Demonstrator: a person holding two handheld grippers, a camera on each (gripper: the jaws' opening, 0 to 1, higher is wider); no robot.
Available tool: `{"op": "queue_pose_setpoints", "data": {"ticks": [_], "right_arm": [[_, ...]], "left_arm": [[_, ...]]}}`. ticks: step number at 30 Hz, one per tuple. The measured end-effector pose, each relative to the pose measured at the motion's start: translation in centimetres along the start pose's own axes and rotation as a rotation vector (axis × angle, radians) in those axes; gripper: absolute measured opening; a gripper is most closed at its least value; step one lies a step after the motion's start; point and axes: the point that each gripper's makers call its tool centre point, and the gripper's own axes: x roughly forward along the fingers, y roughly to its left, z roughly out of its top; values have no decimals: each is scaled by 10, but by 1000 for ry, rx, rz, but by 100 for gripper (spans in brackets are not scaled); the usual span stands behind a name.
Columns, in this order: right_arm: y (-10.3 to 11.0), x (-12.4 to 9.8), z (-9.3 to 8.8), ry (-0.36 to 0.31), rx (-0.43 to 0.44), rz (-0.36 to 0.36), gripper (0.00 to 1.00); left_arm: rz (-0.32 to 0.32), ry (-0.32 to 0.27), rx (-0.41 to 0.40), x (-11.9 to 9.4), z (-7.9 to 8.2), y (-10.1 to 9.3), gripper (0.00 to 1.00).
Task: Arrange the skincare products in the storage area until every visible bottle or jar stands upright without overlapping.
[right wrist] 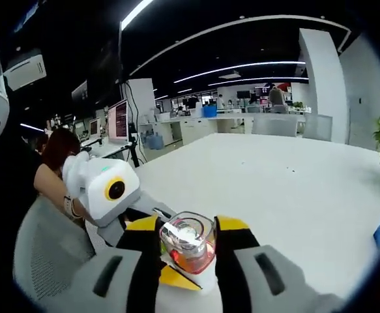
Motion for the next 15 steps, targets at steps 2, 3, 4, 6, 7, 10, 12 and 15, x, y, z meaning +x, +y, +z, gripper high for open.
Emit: {"op": "queue_pose_setpoints", "data": {"ticks": [2, 3, 4, 6, 7, 10, 12, 15], "right_arm": [[-3, 0, 0, 6, 2, -1, 31], [-4, 0, 0, 7, 2, 0, 31], [-5, 0, 0, 7, 2, 1, 32], [-7, 1, 0, 7, 10, -2, 32], [-7, 1, 0, 9, 13, -3, 32], [-7, 2, -1, 8, 13, -1, 32], [-7, 2, -1, 6, 14, 3, 32], [-6, 2, -1, -2, 8, 10, 33]], "left_arm": [[-4, 2, -13, 2, 1, 2, 28], [-7, 3, -10, 3, 1, 3, 28], [-11, -1, 4, 4, 1, 3, 28], [-21, -5, -2, 6, 2, 5, 28], [-29, -6, -4, 7, 2, 5, 28], [-34, -5, -6, 8, 2, 5, 28], [-27, -2, 5, 8, 2, 5, 29], [-13, -22, 42, 8, 2, 3, 31]]}}
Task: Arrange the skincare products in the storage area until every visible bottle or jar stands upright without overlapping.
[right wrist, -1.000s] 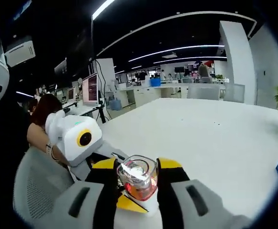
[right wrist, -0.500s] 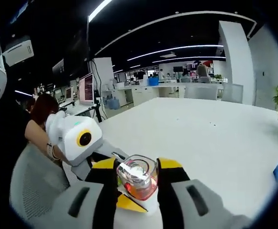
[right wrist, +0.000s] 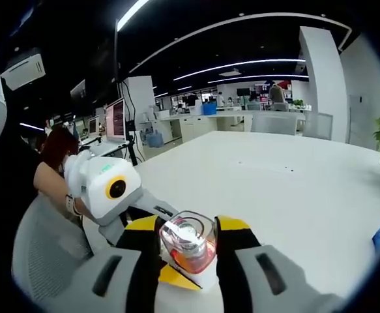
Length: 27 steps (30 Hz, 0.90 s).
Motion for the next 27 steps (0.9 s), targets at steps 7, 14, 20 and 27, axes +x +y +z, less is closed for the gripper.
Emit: {"op": "queue_pose_setpoints", "data": {"ticks": [7, 14, 20, 27], "right_arm": [[0, 0, 0, -10, 10, 4, 33], [2, 5, -12, 48, 1, 7, 44], [3, 2, -11, 45, 0, -12, 55], [2, -5, -11, 64, -8, -45, 75]], "left_arm": [[6, 15, -66, -14, 3, -3, 35], [34, 45, -111, -36, -1, -1, 53], [85, 103, -115, -59, -9, 3, 67], [128, 95, -161, -76, -3, 8, 82]]}}
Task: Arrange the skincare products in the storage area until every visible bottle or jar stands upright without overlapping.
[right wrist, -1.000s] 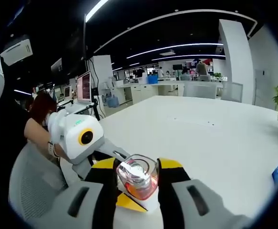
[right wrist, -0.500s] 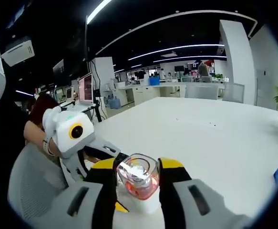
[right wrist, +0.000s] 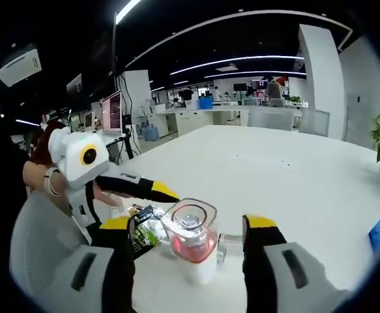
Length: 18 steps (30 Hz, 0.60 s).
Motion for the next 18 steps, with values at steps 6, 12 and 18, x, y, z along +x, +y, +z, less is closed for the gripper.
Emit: {"op": "queue_pose_setpoints", "data": {"ticks": [6, 12, 18], "right_arm": [[7, -8, -7, 39, -30, -12, 84], [18, -13, -19, 91, -69, -2, 88], [25, -16, -28, 127, -88, -8, 99]], "left_arm": [[32, 5, -12, -17, 1, 2, 95], [63, 28, 9, -38, -3, 2, 97], [108, 41, 3, -60, -8, 6, 97]]}}
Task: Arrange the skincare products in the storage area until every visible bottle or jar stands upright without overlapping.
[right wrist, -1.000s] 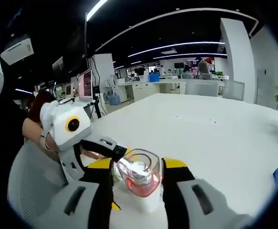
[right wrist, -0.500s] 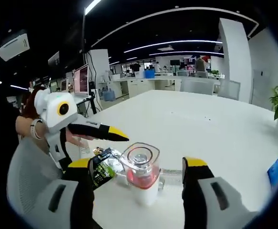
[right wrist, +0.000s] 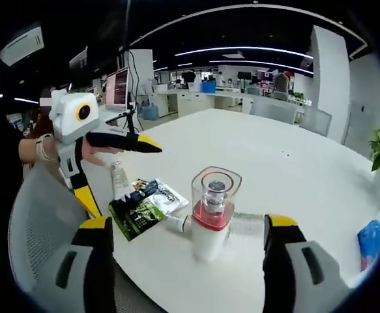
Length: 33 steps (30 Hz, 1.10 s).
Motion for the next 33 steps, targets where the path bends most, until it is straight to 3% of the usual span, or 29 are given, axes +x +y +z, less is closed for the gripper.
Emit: {"op": "queue_pose_setpoints", "data": {"ticks": [13, 15, 22, 26, 29, 33], "right_arm": [[12, -11, -9, 60, -33, -5, 100], [12, -13, -9, 62, -38, -3, 100], [10, -20, -4, 52, -55, -3, 100], [5, -24, -7, 55, -82, 16, 100], [1, -28, -10, 53, -91, 34, 100], [0, -40, -13, 42, -96, 68, 100]], "left_arm": [[78, 69, -15, -37, -23, 19, 97], [86, 113, -3, -44, -31, 22, 97], [138, 165, 25, -65, -43, 34, 97], [202, 198, -12, -79, -54, 39, 97], [266, 175, -34, -90, -49, 39, 97], [347, 207, -59, -103, -51, 34, 97]]}}
